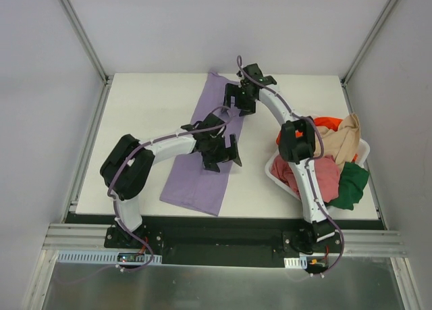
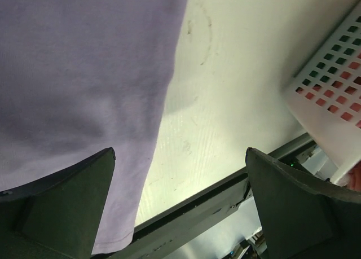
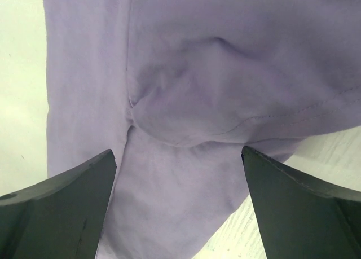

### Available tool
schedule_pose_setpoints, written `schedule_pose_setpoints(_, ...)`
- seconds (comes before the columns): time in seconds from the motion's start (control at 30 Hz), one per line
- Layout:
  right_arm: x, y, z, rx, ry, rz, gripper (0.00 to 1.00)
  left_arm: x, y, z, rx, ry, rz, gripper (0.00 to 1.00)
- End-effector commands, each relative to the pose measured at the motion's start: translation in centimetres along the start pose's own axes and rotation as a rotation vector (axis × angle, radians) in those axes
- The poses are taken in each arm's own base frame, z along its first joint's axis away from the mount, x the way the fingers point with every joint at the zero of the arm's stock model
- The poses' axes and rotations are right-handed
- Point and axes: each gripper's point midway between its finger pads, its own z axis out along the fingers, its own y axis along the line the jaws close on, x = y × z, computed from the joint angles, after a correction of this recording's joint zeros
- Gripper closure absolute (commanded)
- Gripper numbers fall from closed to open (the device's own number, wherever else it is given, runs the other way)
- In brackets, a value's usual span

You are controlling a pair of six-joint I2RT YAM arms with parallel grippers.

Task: Fold and stack the t-shirts
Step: Rotate the tshirt 75 degrees, then grab the bottom of the folded rectangular tshirt with both arms

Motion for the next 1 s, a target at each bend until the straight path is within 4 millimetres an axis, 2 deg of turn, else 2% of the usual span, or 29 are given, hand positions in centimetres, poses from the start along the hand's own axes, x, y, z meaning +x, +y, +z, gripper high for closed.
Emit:
schedule_pose_setpoints(0.0, -2.7, 3.6, -5.2, -0.054, -0.122, -0.142, 0.04, -0.7, -2.3, -2.2, 0.071, -0.040, 0.062, 0.01)
schedule_pose_setpoints(0.03, -2.6, 4.2, -7.1, -0.055, -0.137, -0.165, 0.04, -0.7, -2.3, -3.0, 0.073, -0.063, 0.082, 0.01)
schedule_pose_setpoints(0.1, -0.8, 4.2, -9.1, -0.031, -0.115, -0.219, 0.04, 0.0, -1.5, -4.3, 0.067, -0.090, 0.112, 0.01)
schedule_pose_setpoints(0.17, 1.0, 3.9, -11.1, 0.009, -0.114, -0.261, 0.04, 0.9, 0.3, -5.9, 0.029, -0.129, 0.120, 0.01)
schedule_pose_setpoints(0.2, 1.7, 4.1, -12.2, 0.020, -0.128, -0.280, 0.04, 1.3, 1.5, -6.7, 0.000, -0.156, 0.124, 0.01)
schedule_pose_setpoints(0.23, 2.9, 3.8, -12.6, 0.047, -0.136, -0.295, 0.04, 1.3, 2.6, -8.3, -0.036, -0.215, 0.126, 0.01)
schedule_pose_setpoints(0.27, 4.1, 3.5, -13.3, 0.072, -0.146, -0.316, 0.04, 1.7, 4.2, -9.0, -0.081, -0.243, 0.120, 0.01)
schedule_pose_setpoints(0.37, 8.4, 4.5, -14.6, 0.084, -0.170, -0.433, 0.04, 2.5, 10.1, -11.8, -0.244, -0.327, 0.038, 0.01)
schedule_pose_setpoints(0.4, 11.5, 4.8, -13.7, 0.079, -0.133, -0.493, 0.04, 2.6, 11.7, -12.5, -0.265, -0.343, 0.006, 0.01)
schedule_pose_setpoints(0.47, 14.7, 6.4, -14.1, 0.059, -0.159, -0.622, 0.04, 3.2, 14.4, -13.1, -0.263, -0.348, -0.062, 0.01)
schedule_pose_setpoints(0.5, 17.0, 6.9, -13.9, 0.065, -0.142, -0.709, 0.04, 3.6, 15.7, -13.0, -0.259, -0.331, -0.111, 0.01)
schedule_pose_setpoints(0.57, 20.5, 7.8, -14.0, 0.087, -0.141, -0.850, 0.04, 4.4, 17.5, -13.0, -0.263, -0.297, -0.179, 0.01)
schedule_pose_setpoints(0.73, 30.1, 11.9, -13.6, -0.090, -0.023, -1.046, 0.04, 6.3, 19.5, -12.0, -0.298, -0.235, -0.229, 0.03)
schedule_pose_setpoints(0.83, 33.7, 13.2, -12.9, -0.125, 0.041, -1.104, 0.03, 6.8, 20.5, -11.7, -0.328, -0.236, -0.249, 0.12)
schedule_pose_setpoints(0.93, 36.2, 15.3, -12.4, -0.185, 0.090, -1.142, 0.01, 7.3, 21.8, -11.4, -0.381, -0.234, -0.261, 0.19)
schedule_pose_setpoints(0.97, 36.8, 15.6, -12.1, -0.194, 0.101, -1.159, 0.03, 7.4, 22.2, -11.3, -0.396, -0.229, -0.273, 0.24)
